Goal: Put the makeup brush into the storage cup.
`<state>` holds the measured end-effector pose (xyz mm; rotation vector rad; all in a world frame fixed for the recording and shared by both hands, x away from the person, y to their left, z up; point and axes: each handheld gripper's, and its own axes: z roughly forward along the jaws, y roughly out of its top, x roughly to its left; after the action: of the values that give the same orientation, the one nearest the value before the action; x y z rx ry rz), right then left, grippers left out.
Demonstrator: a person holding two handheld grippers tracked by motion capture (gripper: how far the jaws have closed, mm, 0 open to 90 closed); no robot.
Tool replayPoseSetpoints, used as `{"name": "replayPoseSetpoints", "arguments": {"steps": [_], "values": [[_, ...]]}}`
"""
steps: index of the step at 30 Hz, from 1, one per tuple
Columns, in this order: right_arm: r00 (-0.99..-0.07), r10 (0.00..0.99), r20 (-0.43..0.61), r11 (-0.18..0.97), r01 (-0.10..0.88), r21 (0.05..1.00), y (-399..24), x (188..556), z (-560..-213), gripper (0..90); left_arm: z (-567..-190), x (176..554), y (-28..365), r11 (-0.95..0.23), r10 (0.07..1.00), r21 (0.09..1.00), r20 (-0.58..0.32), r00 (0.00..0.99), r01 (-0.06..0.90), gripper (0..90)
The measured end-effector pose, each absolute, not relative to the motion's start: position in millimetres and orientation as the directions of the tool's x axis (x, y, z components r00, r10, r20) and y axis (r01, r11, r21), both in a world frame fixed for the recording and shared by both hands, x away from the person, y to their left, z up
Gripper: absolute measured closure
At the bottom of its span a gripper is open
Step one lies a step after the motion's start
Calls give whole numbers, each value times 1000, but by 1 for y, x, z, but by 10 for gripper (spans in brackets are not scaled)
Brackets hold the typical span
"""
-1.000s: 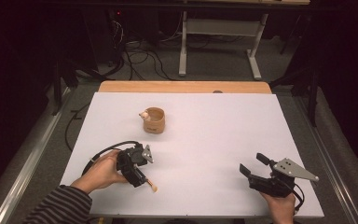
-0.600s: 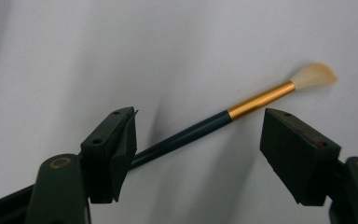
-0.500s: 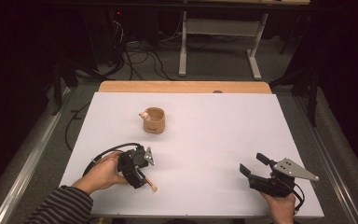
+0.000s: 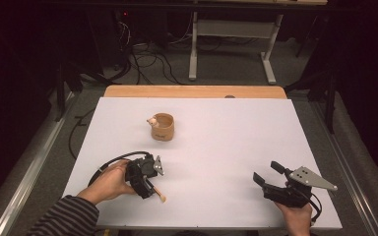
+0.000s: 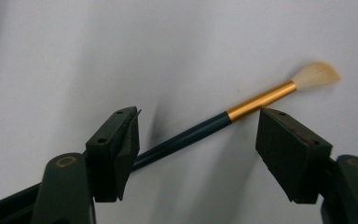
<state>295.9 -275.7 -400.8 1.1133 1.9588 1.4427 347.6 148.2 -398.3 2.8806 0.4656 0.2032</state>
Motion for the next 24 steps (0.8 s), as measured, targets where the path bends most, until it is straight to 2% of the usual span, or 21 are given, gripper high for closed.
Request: {"name": "replayPoseSetpoints", "arguments": {"steps": [15, 24], "values": [[-566, 818, 98, 120, 335, 934, -276, 296, -401, 237, -403, 352, 146, -923, 346, 199, 63, 936, 328, 329], [-566, 818, 105, 118, 344, 932, -275, 296, -401, 238, -402, 353, 146, -921, 348, 195, 19, 937, 338, 433]]}}
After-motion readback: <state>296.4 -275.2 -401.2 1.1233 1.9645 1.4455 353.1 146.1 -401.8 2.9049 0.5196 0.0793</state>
